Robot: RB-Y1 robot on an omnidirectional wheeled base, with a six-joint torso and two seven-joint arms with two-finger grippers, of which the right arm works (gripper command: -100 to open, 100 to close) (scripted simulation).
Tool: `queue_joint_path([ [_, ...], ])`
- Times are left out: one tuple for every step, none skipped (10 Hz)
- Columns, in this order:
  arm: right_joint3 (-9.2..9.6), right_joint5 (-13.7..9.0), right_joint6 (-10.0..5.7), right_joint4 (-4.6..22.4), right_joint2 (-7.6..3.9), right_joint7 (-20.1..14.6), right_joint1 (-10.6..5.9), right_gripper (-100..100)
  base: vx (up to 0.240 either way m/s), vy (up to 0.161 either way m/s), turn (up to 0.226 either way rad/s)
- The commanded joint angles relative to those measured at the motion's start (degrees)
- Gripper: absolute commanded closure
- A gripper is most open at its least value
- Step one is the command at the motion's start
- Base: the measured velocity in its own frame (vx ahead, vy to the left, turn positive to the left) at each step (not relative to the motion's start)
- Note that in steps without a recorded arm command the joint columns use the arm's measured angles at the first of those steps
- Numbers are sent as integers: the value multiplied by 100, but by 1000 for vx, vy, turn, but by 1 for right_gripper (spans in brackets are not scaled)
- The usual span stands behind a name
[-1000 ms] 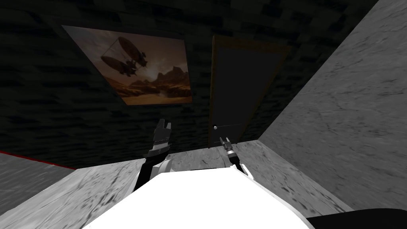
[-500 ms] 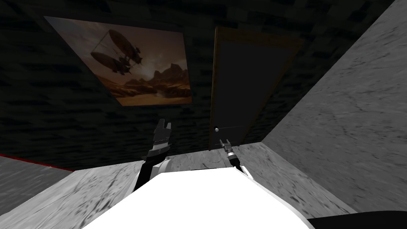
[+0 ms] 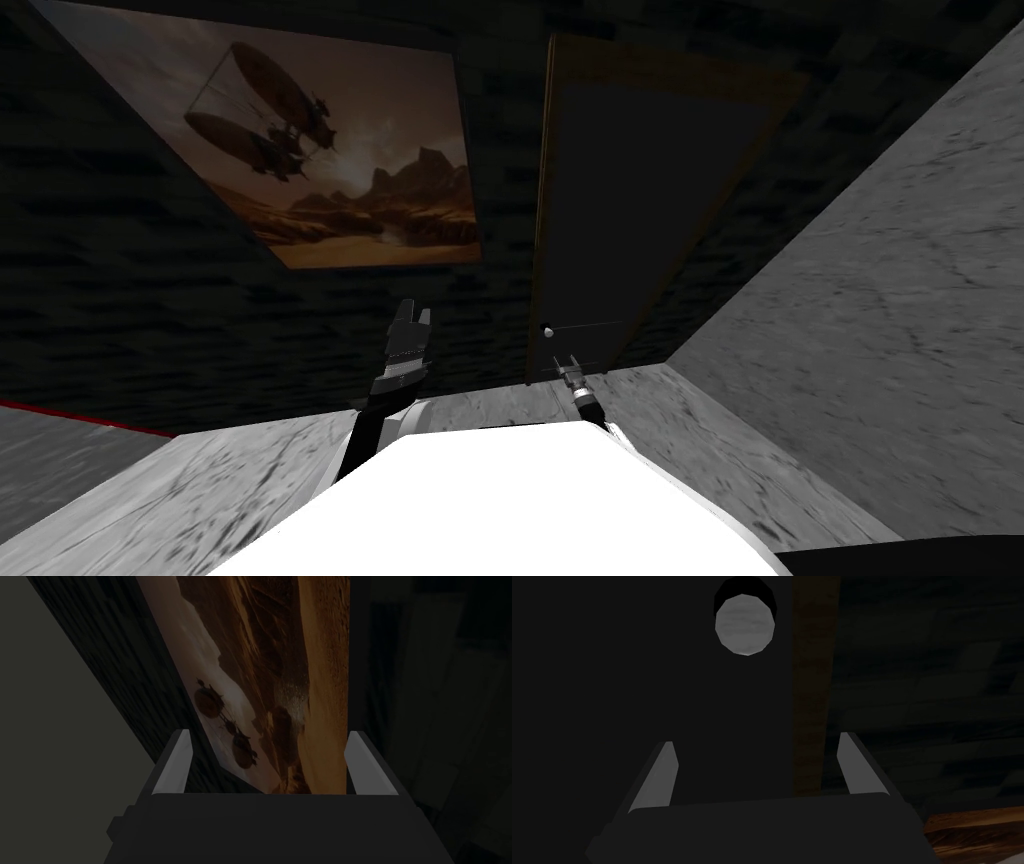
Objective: Pull the door open
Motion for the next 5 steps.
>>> queue_joint_path([
  [-21,38,-50,186,-5,157,-38,-100,124,-13,19],
  [-36,63,-88,318,-8,257,-68,-100,113,-14,13],
  [-28,47,-70,250,-4,188,-54,-100,49,-9,4],
  [-170,-24,-77,365,-10,265,-118,-100,19,20,259],
  [-240,-60,-77,416,-14,290,-149,-100,25,24,271],
])
